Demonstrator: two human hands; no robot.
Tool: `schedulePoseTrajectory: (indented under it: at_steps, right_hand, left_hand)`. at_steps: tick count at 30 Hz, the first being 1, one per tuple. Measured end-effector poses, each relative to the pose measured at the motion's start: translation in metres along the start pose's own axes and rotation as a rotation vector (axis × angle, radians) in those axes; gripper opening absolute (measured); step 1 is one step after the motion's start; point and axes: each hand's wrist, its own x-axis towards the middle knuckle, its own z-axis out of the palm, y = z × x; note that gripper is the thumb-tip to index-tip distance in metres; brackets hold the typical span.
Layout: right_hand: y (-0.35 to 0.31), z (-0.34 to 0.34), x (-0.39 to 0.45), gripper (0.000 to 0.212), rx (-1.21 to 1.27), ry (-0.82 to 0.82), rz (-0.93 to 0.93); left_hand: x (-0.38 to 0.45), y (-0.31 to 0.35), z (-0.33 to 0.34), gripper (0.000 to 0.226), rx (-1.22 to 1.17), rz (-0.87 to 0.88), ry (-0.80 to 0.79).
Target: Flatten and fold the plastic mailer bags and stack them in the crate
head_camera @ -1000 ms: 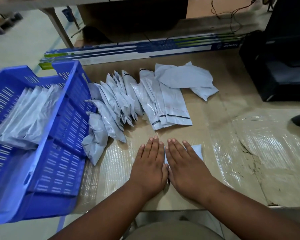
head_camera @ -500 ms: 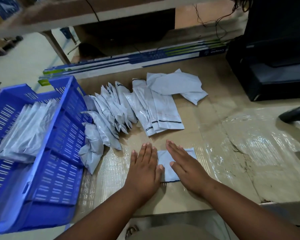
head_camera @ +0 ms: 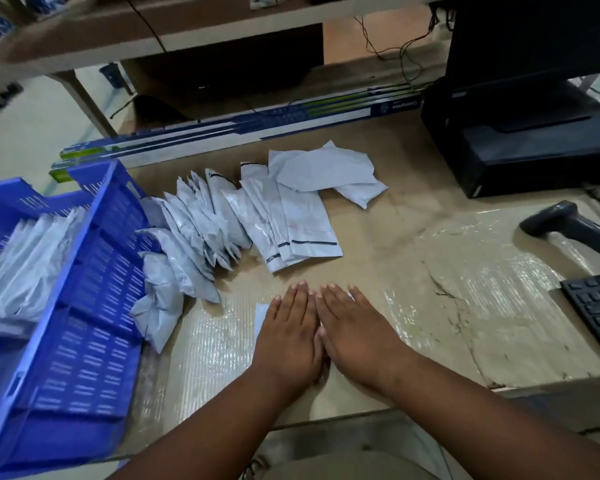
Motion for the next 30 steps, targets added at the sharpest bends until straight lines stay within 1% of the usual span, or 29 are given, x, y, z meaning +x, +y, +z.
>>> schedulePoseTrajectory:
  at_steps: [2,9,14,16,18,20,22,24,27,30]
  right_hand:
    - [0.006,0.004,-0.005,0.071,0.058,-0.029,0.021]
    - [0.014,0.005,0.001,0.076,0.109,-0.085,0.030]
    - [0.016,-0.003,-0.002,0.076,0.148,-0.111,0.040]
    - [0.020,-0.013,-0.013,0.080,0.200,-0.113,0.067]
    - [0.025,-0.025,-0.031,0.079,0.173,-0.070,0.066]
    - [0.028,-0.033,-0.048,0.079,0.087,-0.018,-0.019]
    - [0.029,-0.035,-0.055,0.081,0.026,0.018,-0.122]
    - [0.030,-0.026,-0.054,0.086,0.012,-0.044,-0.180]
    - [0.031,-0.013,-0.050,0.098,0.017,-0.149,-0.211]
    - [0.034,-0.022,-0.041,0.109,-0.002,-0.283,-0.200]
  left_hand:
    - [0.000,0.001,0.001,0.070,0.011,-0.005,0.003]
    - [-0.001,-0.003,0.004,0.069,-0.009,0.013,0.007]
    - [-0.002,0.002,-0.005,0.072,-0.019,-0.068,-0.041]
    - [-0.007,0.003,-0.013,0.076,-0.056,-0.091,-0.007]
    - [-0.018,0.005,-0.024,0.079,-0.064,-0.100,0.053]
    - [-0.035,0.008,-0.032,0.081,-0.049,-0.031,0.111]
    - [-0.049,0.010,-0.035,0.085,-0.063,0.096,0.139]
    - [-0.058,0.010,-0.034,0.088,-0.031,0.176,0.126]
    - [-0.057,0.004,-0.036,0.092,0.023,0.185,0.108]
    - [-0.051,-0.003,-0.037,0.094,-0.004,0.189,0.072]
